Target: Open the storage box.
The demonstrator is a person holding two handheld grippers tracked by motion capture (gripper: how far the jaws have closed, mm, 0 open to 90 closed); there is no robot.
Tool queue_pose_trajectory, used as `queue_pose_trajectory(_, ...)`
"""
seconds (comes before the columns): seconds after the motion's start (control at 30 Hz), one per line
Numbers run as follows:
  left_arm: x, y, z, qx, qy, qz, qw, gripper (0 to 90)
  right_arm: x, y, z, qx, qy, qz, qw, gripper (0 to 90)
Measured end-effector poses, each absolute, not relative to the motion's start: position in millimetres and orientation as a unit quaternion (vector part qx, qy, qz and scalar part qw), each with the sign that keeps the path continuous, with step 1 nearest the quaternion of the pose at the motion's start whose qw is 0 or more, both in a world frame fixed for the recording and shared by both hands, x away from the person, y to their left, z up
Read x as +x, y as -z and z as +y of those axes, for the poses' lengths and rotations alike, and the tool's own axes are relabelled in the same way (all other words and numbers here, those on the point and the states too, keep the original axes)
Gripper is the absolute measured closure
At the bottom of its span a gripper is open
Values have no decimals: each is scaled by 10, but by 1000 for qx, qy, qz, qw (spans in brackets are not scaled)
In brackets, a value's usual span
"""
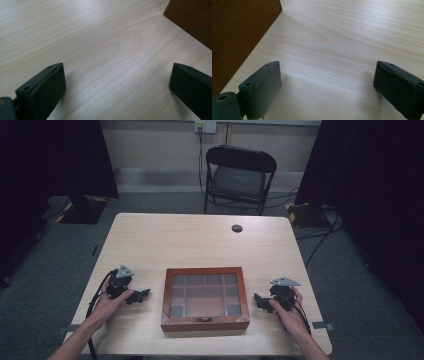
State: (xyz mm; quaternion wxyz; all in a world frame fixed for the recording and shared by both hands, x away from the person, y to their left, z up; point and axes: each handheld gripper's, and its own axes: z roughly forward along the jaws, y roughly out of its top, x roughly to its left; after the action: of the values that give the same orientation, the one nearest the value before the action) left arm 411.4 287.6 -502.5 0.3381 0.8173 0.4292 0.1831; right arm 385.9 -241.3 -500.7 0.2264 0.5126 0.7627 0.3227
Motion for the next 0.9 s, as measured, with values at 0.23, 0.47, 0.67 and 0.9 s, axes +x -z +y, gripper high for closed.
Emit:
queue_pose_trajectory(0.23,4108,4993,2883,811,-187,438,341,134,3862,5007,-2415,513,-323,763,225,63)
queue_pose_trajectory(0.47,4102,4933,2879,807,-183,444,344,192,3863,5006,-2416,513,-322,763,224,62)
queue_pose_trajectory(0.67,4112,4814,2839,812,-160,435,354,192,3866,5007,-2418,512,-323,764,224,61)
queue_pose_trajectory(0.9,4072,4701,2811,784,-130,450,407,204,3867,5007,-2419,511,-323,764,223,62)
